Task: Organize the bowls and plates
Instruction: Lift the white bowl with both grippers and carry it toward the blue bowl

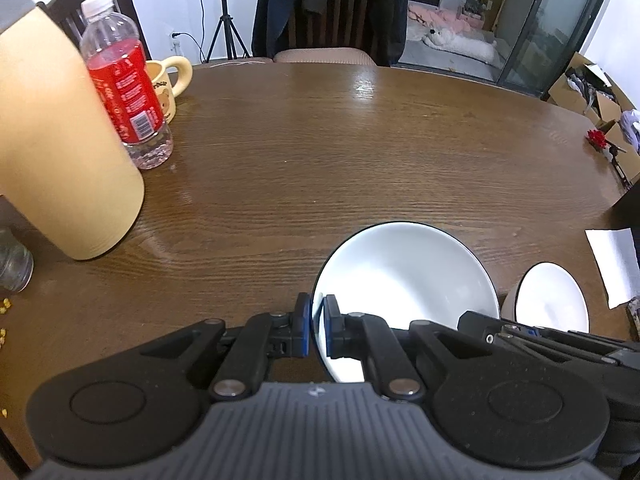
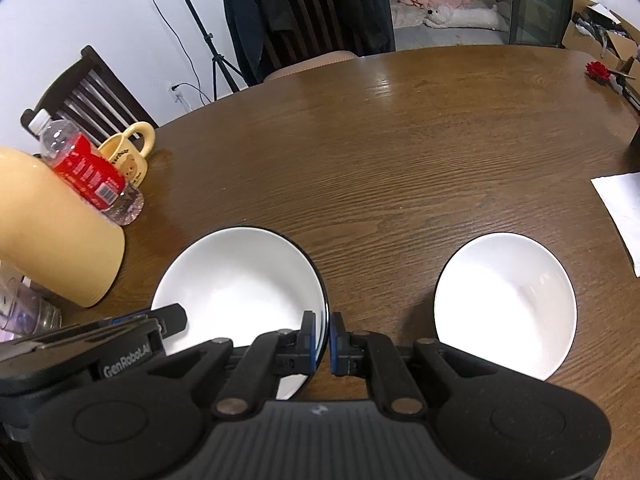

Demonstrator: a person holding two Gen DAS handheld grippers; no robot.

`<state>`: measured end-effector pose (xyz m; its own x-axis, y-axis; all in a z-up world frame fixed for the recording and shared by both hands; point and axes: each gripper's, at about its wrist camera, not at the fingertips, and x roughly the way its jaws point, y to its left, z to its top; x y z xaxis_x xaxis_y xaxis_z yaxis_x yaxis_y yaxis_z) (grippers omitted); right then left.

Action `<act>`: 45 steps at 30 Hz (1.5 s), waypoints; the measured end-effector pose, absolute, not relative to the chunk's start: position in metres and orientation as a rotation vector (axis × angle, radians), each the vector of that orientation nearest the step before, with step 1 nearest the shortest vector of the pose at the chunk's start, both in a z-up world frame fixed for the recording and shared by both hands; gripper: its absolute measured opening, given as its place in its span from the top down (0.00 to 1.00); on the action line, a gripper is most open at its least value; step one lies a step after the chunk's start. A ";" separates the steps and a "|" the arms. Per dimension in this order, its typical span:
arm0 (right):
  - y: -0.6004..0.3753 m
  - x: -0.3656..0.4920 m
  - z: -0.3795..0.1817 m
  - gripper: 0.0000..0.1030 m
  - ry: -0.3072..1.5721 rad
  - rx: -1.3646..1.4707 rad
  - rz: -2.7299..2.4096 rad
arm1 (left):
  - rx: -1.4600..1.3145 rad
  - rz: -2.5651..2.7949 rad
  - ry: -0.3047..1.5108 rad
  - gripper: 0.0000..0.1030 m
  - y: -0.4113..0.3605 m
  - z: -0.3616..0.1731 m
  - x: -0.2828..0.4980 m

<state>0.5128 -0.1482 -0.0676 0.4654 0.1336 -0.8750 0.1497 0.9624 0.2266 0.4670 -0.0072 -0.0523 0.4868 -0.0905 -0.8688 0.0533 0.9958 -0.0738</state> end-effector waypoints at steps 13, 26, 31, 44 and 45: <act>-0.144 0.477 -0.048 0.94 1.068 0.276 -0.002 | -0.046 -0.084 1.033 0.93 -0.002 -0.036 0.428; -0.150 0.440 -0.034 0.94 1.047 0.262 -0.006 | -0.058 -0.090 1.012 0.93 -0.013 -0.024 0.388; -0.155 0.423 -0.029 0.94 1.040 0.261 -0.003 | -0.058 -0.089 1.006 0.93 -0.017 -0.020 0.372; -0.167 0.384 -0.018 0.94 1.020 0.261 -0.003 | -0.055 -0.095 0.986 0.93 -0.032 -0.009 0.330; -0.169 0.381 -0.017 0.94 1.019 0.261 -0.004 | -0.054 -0.096 0.984 0.93 -0.033 -0.008 0.328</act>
